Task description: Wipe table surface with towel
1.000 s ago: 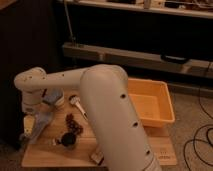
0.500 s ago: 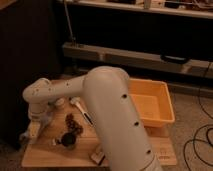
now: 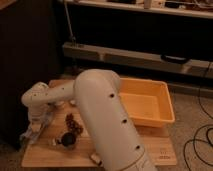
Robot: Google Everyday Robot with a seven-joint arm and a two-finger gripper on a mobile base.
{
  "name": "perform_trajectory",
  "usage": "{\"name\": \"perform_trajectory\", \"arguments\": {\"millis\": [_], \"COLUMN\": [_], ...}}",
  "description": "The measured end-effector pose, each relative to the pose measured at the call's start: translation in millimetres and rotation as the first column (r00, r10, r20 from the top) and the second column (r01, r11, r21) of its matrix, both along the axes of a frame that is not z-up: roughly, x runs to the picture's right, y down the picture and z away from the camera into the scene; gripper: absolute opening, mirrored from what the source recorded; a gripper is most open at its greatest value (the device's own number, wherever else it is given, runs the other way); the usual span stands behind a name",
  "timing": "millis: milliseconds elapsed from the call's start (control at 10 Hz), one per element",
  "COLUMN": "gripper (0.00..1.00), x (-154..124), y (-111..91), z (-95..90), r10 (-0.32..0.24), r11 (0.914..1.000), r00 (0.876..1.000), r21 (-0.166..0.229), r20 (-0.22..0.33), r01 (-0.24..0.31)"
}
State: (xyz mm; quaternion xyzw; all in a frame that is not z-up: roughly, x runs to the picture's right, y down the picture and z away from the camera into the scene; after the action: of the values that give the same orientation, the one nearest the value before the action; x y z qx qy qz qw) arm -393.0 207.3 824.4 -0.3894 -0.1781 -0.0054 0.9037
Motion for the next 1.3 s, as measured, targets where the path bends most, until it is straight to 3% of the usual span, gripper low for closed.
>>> {"name": "perform_trajectory", "arguments": {"millis": [200, 300, 900, 1100, 1300], "gripper": [0.06, 0.02, 0.0, 0.0, 0.0], "x": [1, 3, 10, 36, 53], "y": [3, 2, 1, -15, -41], "z": [7.7, 8.0, 4.9, -11.7, -43.5], "r10": [0.002, 0.002, -0.001, 0.034, 0.073], "r11": [1.0, 1.0, 0.9999, 0.9992, 0.9972], "r00": [1.0, 1.0, 1.0, 0.999, 0.997], "r21": [-0.005, -0.007, -0.01, -0.022, -0.02], "r20": [0.011, 0.009, 0.001, -0.01, 0.003], "r01": [-0.002, -0.002, 0.001, -0.034, -0.072]}}
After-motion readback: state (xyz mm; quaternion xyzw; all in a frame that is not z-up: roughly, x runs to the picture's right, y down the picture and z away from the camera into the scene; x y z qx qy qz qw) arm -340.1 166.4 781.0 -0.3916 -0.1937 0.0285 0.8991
